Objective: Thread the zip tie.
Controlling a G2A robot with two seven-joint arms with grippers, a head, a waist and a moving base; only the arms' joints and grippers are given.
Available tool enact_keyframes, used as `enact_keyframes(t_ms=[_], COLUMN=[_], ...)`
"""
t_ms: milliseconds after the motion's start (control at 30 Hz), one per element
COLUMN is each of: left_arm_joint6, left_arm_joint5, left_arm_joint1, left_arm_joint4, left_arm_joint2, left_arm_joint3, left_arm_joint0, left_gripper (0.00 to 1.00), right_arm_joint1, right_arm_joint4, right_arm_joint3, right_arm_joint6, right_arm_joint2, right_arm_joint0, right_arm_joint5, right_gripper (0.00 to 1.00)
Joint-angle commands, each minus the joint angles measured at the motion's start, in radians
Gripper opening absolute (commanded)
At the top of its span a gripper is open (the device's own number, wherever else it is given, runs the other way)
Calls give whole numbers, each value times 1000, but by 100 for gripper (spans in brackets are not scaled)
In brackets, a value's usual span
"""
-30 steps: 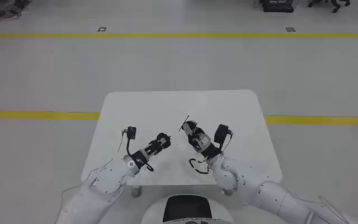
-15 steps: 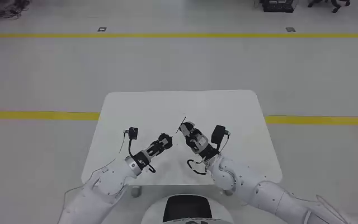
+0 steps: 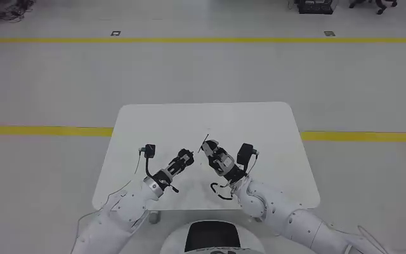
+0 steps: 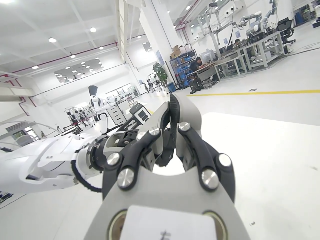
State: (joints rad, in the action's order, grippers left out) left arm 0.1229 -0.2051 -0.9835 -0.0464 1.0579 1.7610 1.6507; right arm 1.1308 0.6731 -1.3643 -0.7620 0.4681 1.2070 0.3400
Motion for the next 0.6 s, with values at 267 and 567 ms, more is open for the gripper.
enact_keyframes(t_ms=[267, 567], left_arm_joint6=[0, 0], left_arm_joint5=[0, 0], left_arm_joint1=[0, 0], left_arm_joint4=[0, 0], left_arm_joint2=[0, 0], left_arm_joint3=[0, 0], left_arm_joint0=[0, 0], left_gripper=[0, 0], right_arm_joint1=[12, 22], right_arm_joint4=[25, 40], right_arm_joint3=[5, 15], right_arm_joint6=[17, 16], right_arm_joint2=[26, 33], right_arm_joint0=[17, 21], right_arm_joint5=[0, 0], right_gripper=[0, 0])
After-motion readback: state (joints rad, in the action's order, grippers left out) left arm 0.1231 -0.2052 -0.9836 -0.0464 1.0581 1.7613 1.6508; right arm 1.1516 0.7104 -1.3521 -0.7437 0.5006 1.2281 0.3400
